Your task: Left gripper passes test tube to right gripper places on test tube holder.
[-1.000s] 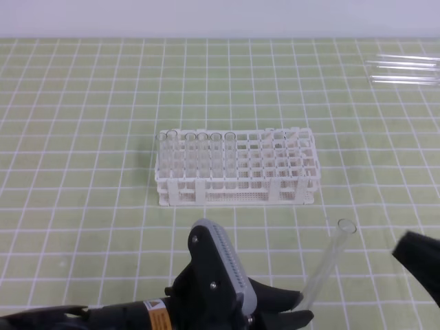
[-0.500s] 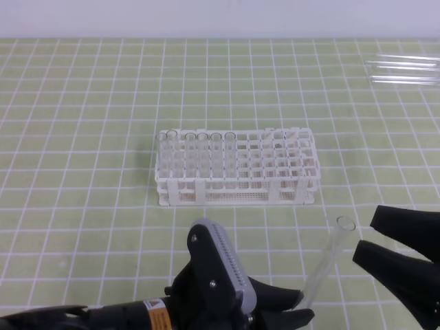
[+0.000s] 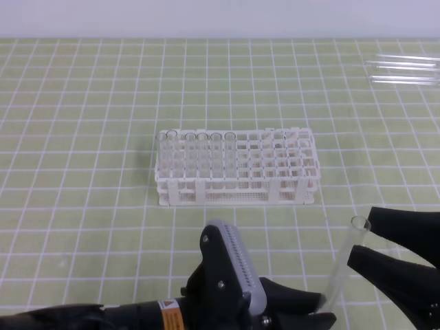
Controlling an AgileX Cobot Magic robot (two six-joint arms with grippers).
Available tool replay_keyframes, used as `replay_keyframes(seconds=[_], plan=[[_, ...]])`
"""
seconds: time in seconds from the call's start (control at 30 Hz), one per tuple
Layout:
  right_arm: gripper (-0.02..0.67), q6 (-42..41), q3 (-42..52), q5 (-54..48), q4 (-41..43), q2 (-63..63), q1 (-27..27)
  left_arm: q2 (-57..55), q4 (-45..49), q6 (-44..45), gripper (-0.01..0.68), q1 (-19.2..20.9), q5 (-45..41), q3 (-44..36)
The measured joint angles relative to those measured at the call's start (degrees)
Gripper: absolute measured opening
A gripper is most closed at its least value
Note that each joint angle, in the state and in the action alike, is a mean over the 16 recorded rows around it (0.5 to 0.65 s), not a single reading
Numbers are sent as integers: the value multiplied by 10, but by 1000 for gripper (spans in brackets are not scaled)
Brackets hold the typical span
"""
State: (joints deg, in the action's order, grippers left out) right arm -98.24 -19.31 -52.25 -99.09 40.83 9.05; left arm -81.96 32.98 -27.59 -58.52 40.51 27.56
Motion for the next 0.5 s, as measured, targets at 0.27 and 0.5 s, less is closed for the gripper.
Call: replay_keyframes(seconds=[0.27,0.5], plan=[[377,-12,0,-5,0,2,0,-8,0,0,58,0,23,1],[377,-13,0,-5,0,2,0,-8,2,0,52,0,29,2]])
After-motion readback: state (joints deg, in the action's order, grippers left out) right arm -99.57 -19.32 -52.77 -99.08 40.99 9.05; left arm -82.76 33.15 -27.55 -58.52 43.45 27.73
